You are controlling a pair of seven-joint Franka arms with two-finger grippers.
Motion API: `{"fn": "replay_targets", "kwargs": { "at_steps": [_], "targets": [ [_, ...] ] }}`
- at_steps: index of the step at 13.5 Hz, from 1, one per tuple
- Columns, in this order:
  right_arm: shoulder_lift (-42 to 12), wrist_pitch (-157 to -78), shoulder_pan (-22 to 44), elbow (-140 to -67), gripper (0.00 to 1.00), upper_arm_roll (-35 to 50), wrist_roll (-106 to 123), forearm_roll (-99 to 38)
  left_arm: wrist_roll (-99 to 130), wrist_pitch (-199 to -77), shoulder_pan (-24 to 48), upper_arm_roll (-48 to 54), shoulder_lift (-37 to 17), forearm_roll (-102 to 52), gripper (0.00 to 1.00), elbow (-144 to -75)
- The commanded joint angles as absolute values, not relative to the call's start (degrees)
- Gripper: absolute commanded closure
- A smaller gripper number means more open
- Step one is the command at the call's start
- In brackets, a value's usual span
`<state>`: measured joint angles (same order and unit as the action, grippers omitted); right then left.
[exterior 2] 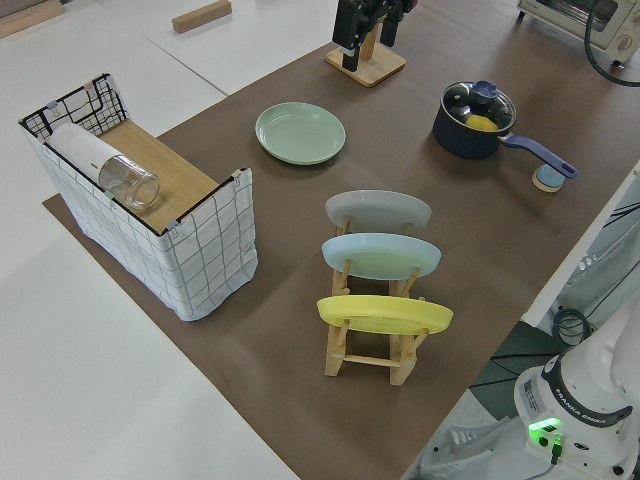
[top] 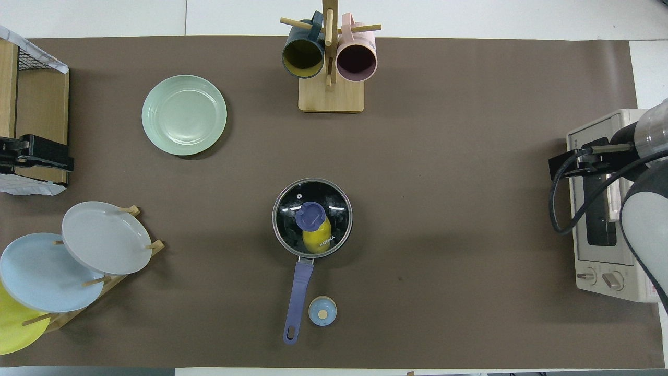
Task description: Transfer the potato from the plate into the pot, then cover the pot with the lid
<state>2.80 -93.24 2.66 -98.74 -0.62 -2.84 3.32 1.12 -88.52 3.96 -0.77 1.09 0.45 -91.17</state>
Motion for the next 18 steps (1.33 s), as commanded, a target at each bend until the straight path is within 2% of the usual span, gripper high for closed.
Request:
{"fn": "replay_targets", "kwargs": {
  "at_steps": [1, 18],
  "targets": [
    [2.64, -93.52, 1.49, -98.53, 0.00, 0.09, -1.67, 2.46, 1.76, -87.54, 4.13, -0.88, 1.67, 1.58, 0.00, -91.05],
    [2.81, -93.16, 0.53, -98.35, 0.00, -1.23, -1.76, 0.53, 1.76, -87.54, 4.04, -0.88, 1.67, 1.58, 0.00, -91.05]
  ]
}}
